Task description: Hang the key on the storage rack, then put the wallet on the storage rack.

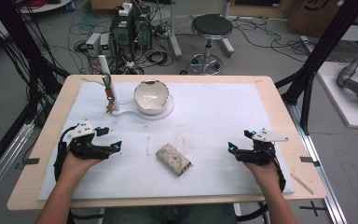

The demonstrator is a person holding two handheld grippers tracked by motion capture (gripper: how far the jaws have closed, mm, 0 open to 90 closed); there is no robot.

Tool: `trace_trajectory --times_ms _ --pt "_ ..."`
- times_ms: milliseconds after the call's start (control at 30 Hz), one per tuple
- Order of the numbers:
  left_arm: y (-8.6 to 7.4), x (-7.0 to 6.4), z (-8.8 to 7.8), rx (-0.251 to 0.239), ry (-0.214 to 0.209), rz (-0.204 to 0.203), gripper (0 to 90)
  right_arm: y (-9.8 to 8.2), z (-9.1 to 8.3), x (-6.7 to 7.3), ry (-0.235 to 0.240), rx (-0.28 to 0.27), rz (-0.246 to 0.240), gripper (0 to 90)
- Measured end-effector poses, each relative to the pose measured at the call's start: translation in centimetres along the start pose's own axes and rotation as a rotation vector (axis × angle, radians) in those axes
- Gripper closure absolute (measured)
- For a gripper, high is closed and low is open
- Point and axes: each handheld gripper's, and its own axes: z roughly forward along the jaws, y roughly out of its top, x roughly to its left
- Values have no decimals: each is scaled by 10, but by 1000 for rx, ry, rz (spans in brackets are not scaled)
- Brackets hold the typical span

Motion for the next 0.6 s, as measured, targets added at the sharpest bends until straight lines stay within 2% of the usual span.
trace_trajectory --times_ms 100,133,267,433,600 --pt "0 1 -1 -10 5 -3 191 2 0 3 2 -3 -5 164" --pt "0 1 -3 -14 8 -1 191 2 1 5 5 0 -21 165" --pt "-1 3 -8 -10 18 5 191 3 1 10 12 1 -20 164" --pt "-3 8 -14 -17 43 -10 191 5 1 14 22 -2 -29 164" --pt "-5 10 -20 -25 69 -8 191 9 8 25 60 2 -44 164"
